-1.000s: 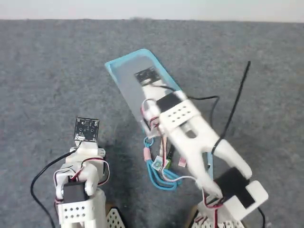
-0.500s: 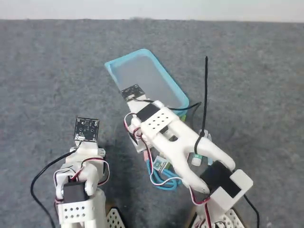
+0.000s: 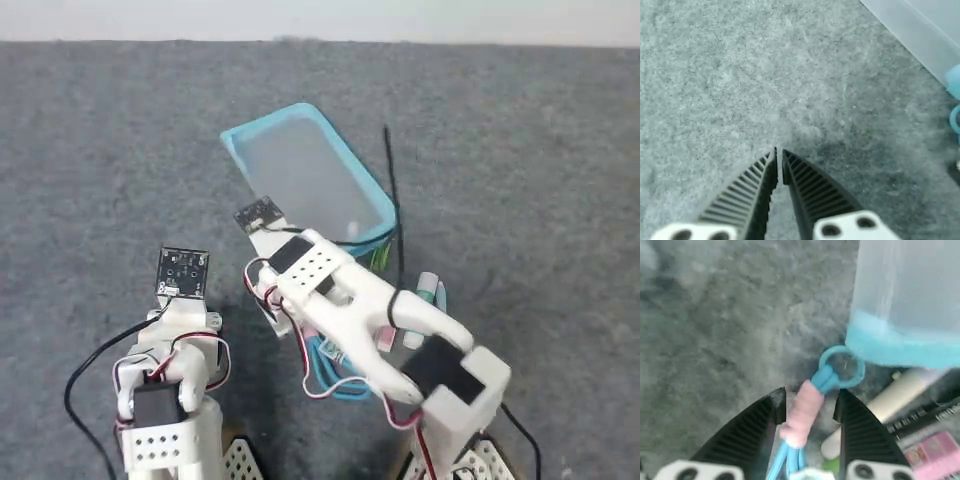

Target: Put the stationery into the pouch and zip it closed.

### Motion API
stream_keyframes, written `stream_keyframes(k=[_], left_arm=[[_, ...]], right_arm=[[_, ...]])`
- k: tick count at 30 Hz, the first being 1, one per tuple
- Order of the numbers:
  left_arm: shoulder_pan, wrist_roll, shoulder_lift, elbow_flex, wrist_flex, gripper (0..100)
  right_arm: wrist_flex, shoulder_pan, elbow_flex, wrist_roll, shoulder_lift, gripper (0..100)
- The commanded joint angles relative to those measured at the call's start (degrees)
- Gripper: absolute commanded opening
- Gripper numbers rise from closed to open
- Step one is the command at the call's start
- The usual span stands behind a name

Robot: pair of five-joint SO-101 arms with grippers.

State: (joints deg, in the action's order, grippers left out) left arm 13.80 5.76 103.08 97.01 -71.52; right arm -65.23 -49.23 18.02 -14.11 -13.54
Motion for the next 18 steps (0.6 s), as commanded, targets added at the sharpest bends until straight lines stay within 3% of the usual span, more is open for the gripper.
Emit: stream_keyframes(k=[1, 8, 12, 18], left_arm=[[-0.35, 0.18, 1.05, -0.40, -0.79, 1], [-0.26, 0.18, 1.05, -0.40, -0.79, 1], [-0.35, 0.18, 1.05, -0.40, -0.79, 1], [-0.35, 0.35, 1.05, -0.40, -0.79, 1]], right_arm=[[1.54, -0.04, -0.97, -0.53, -0.22, 16.7], [1.19, 4.88, -0.35, -0.26, -0.66, 16.4], [1.80, 10.07, -0.62, 0.62, -0.13, 2.1], [0.22, 15.43, -2.90, 13.63, 0.48, 0.7]])
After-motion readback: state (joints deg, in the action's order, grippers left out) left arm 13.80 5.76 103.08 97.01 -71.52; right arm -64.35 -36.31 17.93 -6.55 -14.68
